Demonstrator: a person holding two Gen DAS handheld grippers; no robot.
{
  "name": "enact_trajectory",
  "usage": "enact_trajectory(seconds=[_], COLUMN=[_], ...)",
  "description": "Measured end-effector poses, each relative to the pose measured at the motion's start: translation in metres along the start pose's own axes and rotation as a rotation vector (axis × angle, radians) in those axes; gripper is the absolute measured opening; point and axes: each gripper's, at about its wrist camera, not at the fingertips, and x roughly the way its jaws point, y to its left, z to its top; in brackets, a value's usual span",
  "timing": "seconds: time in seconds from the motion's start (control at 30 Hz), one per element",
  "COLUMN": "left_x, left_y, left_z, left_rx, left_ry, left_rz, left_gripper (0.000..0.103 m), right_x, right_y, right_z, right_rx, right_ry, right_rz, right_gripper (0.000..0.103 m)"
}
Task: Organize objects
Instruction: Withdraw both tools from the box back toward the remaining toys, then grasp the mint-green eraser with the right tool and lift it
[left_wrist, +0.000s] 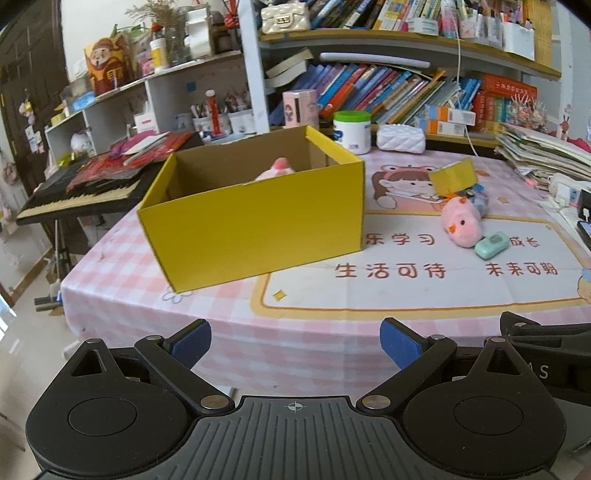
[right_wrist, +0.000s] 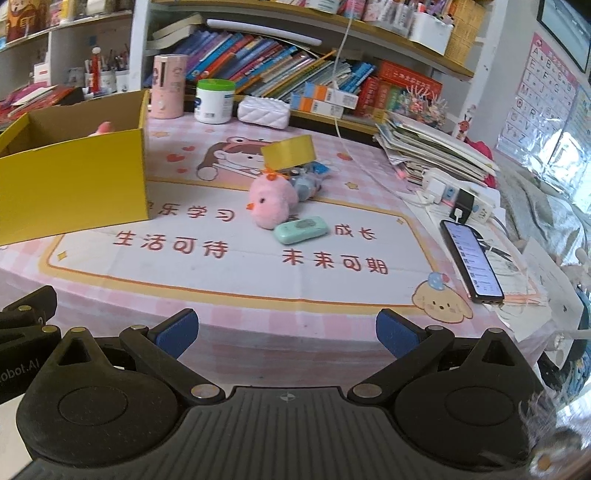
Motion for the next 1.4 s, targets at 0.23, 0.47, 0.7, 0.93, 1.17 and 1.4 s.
enact_trajectory(seconds=[0.23, 0.47, 0.7, 0.93, 1.17, 1.4], left_x=[0.012, 0.026, 0.043, 0.063, 0.079, 0.091], left_y=[-0.015, -0.029, -0.046, -0.066, -0.084, -0.091], left_z=[0.012, 0.028, 0.044, 0.055, 0.064, 0.071], left_rx=[0.002, -0.016, -0.036, -0.056, -0.063, -0.109], left_ry=[0.003, 0.005, 0.014, 0.037, 0.060, 0.088], left_rz=[-0.009, 0.014, 0.039, 0.070, 0.108, 0.163], left_gripper=[0.099, 0.099, 0.099, 0.099, 0.099, 0.099], right_x=[0.016, 0.038, 0.063, 0.096, 0.127, 0.161], right_y=[-0.014, -0.027, -0.044, -0.062, -0.074, -0.074], right_z=[0.009, 0.027, 0.046, 0.062, 0.077, 0.085], right_rx=[0.001, -0.005, -0.011, -0.023, -0.035, -0.134], right_ry=[0.009, 0.013, 0.015, 0.038, 0.050, 0.083], right_rz=[-0.008, 0.009, 0.029, 0.068, 0.139, 0.310], right_gripper=[0.103, 0.103, 0.103, 0.103, 0.103, 0.101])
